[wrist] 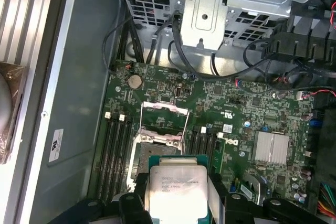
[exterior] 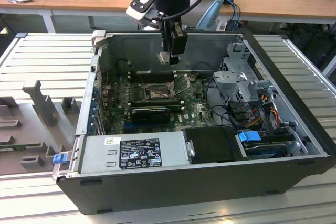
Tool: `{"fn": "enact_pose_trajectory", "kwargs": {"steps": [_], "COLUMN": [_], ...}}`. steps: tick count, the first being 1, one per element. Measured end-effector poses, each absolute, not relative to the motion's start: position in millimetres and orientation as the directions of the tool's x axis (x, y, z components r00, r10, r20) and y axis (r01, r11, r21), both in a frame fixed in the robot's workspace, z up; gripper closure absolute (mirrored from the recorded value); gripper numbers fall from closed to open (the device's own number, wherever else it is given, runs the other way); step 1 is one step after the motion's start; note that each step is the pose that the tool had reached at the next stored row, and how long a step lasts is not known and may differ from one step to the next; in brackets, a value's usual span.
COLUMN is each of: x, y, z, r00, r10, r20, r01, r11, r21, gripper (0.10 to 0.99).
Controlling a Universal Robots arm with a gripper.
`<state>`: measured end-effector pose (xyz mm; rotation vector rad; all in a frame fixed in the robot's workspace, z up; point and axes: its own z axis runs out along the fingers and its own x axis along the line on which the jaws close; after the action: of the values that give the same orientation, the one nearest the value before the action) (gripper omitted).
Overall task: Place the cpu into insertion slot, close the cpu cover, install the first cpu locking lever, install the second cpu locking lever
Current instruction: 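Place the cpu into insertion slot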
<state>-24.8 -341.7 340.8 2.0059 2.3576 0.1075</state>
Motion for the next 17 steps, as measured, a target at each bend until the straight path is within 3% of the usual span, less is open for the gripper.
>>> {"fn": "enact_pose_trajectory", "kwargs": {"steps": [14,17], "x": [-25.1,-25.3], "y": [-341.6,-341.5], "z": [334.8,332.4], "r00": [-0.157,-0.114], "r10": [0.988,0.993], "r20": [0.011,0.011], "r01": [0.984,0.990], "r11": [0.155,0.113], "r21": [0.081,0.081], "gripper": [0.557,0.557]}}
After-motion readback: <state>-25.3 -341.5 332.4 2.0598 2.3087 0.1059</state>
